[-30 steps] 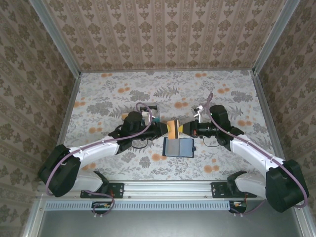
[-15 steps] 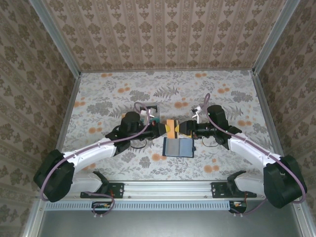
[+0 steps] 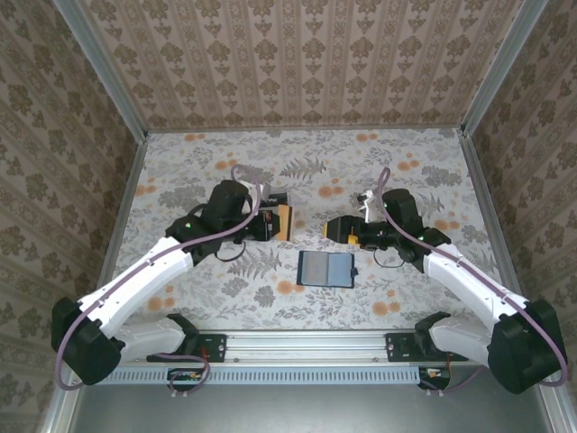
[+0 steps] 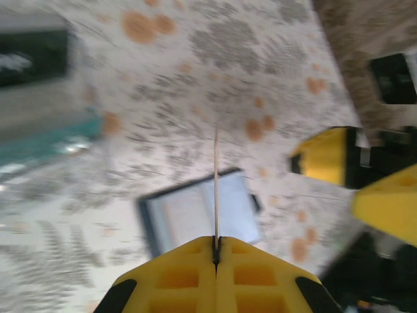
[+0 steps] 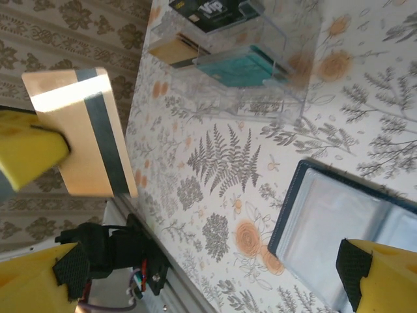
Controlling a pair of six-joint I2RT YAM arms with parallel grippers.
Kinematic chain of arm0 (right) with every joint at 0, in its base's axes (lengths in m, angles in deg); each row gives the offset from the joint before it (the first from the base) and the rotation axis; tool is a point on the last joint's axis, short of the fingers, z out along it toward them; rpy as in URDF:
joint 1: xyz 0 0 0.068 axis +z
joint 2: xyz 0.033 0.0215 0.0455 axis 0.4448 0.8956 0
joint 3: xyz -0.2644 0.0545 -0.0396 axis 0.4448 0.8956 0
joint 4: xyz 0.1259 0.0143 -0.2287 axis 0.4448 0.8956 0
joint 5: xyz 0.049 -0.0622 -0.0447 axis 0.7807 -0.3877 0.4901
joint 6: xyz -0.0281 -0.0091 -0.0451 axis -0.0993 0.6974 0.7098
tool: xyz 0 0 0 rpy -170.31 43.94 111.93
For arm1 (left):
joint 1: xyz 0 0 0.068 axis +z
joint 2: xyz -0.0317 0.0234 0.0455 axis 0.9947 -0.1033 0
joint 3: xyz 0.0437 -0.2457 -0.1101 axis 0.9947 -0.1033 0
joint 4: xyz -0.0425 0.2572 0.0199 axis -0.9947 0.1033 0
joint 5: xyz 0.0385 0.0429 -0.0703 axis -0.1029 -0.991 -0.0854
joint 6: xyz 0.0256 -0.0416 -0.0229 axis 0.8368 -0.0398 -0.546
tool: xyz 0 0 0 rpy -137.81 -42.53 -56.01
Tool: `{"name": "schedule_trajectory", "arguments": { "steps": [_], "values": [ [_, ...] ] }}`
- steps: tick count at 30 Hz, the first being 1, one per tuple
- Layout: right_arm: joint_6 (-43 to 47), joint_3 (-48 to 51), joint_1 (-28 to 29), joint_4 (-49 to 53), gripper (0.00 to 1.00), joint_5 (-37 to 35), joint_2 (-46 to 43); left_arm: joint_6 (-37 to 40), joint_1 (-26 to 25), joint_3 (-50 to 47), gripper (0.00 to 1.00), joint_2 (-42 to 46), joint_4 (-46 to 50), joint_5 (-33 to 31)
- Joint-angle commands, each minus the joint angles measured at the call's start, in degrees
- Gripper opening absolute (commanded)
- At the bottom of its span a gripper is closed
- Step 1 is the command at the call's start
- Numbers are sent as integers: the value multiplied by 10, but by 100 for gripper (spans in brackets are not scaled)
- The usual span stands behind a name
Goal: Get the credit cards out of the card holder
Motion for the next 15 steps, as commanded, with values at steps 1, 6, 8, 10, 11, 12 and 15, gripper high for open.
{"name": "schedule_trajectory", "arguments": {
  "steps": [1,6,8,10,11,12,15],
  "values": [
    [28,-20,5,37,100,-50,-19,167,6,31,0,9,143,-140],
    [54,-38,9,66,100,-70,-30,333,9,22,0,35,112,-299],
    [60,-43,10,71,100,-72,-31,419,19,-3,0,60,67,-313],
    [61,-45,10,71,100,-72,-31,492,38,-24,0,87,36,-265],
    [61,-46,9,70,100,-71,-31,529,50,-31,0,100,26,-231],
    [60,-46,9,68,100,-72,-31,557,58,-33,0,107,22,-207],
    [59,-46,9,60,100,-71,-30,632,88,-19,0,102,47,-155]
  ]
}}
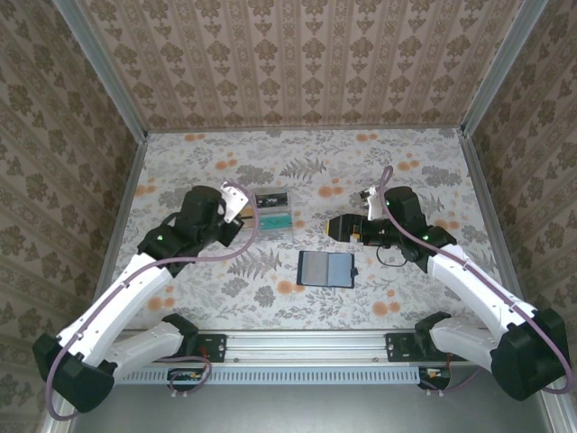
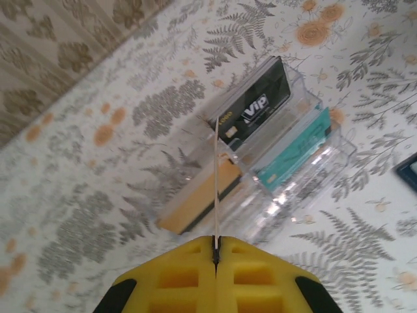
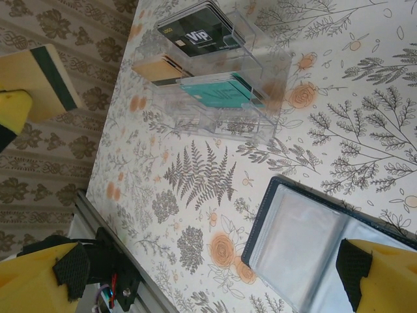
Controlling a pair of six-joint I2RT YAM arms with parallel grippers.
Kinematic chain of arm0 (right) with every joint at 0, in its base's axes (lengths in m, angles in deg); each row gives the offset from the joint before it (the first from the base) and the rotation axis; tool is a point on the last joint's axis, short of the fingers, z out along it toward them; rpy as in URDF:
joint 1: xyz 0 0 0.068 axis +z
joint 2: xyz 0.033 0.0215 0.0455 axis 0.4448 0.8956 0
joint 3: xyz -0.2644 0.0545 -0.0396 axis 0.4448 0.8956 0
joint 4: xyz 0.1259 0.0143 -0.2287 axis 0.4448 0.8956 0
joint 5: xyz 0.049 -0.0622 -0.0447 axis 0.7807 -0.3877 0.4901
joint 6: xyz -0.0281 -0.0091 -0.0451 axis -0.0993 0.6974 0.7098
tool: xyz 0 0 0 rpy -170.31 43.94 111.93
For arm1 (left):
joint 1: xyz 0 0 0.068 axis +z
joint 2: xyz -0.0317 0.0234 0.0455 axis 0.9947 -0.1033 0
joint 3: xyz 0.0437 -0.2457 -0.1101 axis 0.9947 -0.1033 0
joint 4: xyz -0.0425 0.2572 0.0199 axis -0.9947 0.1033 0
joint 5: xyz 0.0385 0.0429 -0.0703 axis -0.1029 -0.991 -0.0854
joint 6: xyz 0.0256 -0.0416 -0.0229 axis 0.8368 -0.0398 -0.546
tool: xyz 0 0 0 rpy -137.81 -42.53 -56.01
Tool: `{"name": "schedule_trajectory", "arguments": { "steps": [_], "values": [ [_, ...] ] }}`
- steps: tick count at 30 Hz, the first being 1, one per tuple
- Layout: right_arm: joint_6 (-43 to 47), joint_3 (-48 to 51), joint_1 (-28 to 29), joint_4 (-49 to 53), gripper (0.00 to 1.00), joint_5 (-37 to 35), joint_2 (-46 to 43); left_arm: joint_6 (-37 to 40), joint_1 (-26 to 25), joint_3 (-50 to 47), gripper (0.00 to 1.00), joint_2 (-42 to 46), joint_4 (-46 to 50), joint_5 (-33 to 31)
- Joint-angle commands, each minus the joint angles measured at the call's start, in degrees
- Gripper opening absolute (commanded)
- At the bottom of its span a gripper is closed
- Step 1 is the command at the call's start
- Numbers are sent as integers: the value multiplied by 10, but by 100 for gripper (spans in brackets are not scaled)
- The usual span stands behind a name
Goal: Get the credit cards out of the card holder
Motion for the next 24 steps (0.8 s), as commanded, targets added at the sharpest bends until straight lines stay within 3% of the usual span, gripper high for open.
{"name": "schedule_trajectory", "arguments": {
  "steps": [1,5,13,24],
  "values": [
    [14,-20,3,6,100,-13,-9,176,28,18,0,-8,14,70],
    [18,-25,3,4,100,-12,-1,303,34,41,0,-46,73,81],
    [27,-36,2,9,100,-12,16,426,57,64,0,-119,81,65],
    [31,-49,1,10,100,-16,47,429,78,110,0,-226,72,89]
  ]
}}
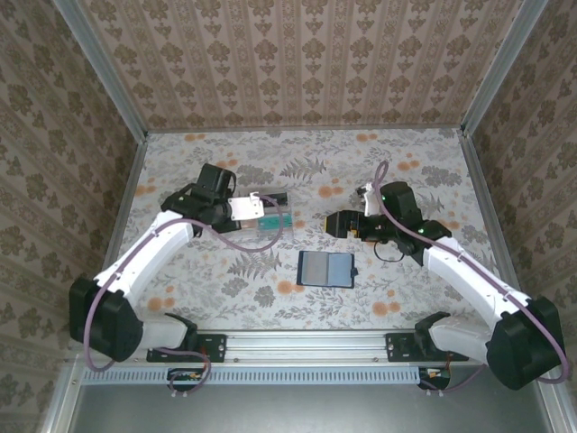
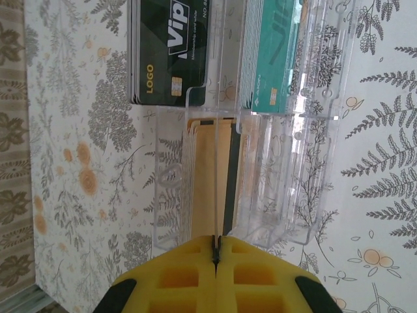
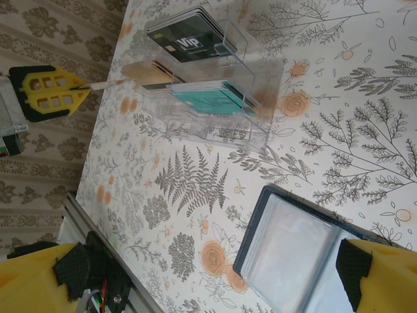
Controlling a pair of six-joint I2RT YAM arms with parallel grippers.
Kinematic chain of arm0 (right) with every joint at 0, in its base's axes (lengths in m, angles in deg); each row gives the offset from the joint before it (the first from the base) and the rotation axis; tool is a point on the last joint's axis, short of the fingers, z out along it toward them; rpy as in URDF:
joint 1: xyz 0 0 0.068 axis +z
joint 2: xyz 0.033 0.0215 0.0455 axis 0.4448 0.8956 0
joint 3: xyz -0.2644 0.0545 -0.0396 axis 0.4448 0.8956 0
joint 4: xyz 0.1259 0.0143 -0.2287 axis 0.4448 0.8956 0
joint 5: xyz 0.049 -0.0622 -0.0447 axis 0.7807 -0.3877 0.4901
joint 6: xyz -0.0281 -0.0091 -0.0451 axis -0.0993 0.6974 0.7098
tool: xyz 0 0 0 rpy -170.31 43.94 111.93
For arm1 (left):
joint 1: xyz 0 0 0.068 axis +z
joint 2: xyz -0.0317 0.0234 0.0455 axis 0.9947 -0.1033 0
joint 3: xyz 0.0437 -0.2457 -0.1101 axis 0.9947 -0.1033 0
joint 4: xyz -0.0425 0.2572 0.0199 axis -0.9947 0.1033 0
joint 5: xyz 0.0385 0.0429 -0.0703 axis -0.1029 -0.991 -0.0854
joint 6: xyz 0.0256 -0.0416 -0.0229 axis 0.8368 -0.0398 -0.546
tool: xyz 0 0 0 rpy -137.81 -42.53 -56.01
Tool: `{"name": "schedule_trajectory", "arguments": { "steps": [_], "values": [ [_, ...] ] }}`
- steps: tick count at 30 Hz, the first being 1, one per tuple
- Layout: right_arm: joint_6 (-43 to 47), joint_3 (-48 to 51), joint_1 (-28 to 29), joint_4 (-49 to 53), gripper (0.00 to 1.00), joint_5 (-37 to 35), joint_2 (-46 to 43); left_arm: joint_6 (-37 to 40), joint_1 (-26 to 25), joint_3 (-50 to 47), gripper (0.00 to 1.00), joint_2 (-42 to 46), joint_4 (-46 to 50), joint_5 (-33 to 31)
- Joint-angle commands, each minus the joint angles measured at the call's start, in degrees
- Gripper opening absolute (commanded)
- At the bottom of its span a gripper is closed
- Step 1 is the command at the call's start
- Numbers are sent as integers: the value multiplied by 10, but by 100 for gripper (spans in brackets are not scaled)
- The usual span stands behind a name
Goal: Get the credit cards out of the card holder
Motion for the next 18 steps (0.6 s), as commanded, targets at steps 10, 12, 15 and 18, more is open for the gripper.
{"name": "schedule_trajectory", "arguments": {
  "steps": [10,12,15,18],
  "values": [
    [21,-33,0,11,100,-2,27,22,7,33,0,-55,25,18],
    [20,-34,0,9,100,-1,29,22,27,34,0,-56,29,15],
    [19,-33,0,6,100,2,34,27,31,32,0,-57,29,11],
    [18,-33,0,4,100,3,36,30,34,30,0,-61,25,12]
  ]
}}
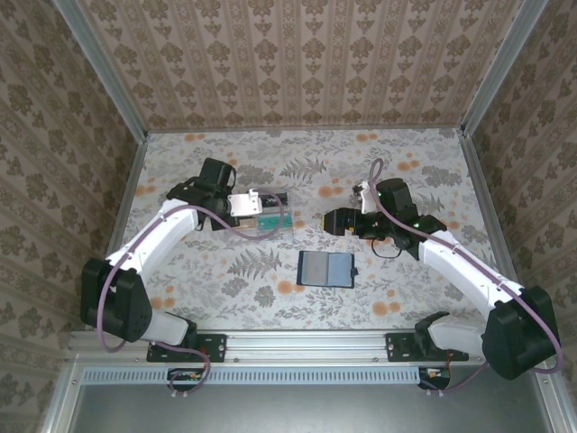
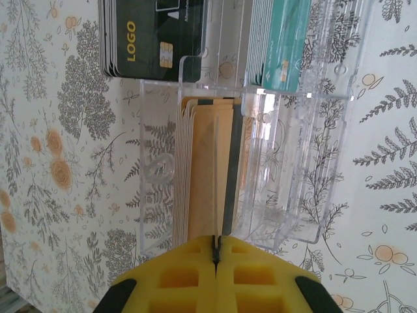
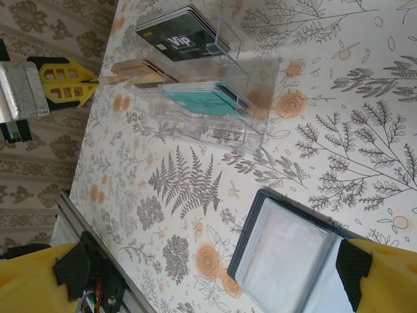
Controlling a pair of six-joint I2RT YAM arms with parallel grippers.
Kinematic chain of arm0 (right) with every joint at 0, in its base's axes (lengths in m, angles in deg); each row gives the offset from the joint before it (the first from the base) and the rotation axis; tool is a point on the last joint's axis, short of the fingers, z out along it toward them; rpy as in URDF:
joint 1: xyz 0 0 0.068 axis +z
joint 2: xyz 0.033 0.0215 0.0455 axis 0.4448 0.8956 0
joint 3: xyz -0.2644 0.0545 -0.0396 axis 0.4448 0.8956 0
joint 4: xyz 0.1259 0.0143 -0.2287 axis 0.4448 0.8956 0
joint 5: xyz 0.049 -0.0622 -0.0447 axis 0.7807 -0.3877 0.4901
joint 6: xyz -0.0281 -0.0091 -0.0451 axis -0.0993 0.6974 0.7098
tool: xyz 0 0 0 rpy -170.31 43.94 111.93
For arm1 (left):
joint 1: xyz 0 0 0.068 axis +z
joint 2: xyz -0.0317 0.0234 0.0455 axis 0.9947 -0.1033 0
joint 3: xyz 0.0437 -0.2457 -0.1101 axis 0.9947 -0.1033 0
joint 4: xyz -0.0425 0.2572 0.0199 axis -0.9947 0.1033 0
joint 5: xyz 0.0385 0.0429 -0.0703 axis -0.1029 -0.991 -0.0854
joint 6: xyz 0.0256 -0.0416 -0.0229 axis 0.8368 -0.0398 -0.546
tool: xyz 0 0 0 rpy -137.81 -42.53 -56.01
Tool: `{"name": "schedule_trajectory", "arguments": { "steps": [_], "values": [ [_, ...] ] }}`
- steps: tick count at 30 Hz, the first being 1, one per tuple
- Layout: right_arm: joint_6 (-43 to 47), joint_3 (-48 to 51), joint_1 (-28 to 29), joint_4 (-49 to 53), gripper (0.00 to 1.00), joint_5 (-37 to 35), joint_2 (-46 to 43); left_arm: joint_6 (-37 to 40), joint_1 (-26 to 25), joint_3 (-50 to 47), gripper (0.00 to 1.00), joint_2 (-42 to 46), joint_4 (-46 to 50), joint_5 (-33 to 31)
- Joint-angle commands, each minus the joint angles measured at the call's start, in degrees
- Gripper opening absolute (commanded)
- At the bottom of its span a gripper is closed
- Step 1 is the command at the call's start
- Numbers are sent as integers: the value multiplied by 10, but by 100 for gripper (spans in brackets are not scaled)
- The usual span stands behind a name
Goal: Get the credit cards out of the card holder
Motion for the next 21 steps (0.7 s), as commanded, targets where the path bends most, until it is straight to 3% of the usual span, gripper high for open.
{"name": "schedule_trajectory", "arguments": {
  "steps": [1,21],
  "values": [
    [9,-18,0,2,100,2,4,16,2,14,0,-10,18,5],
    [4,-13,0,-8,100,10,12,28,5,14,0,-41,-31,17]
  ]
}}
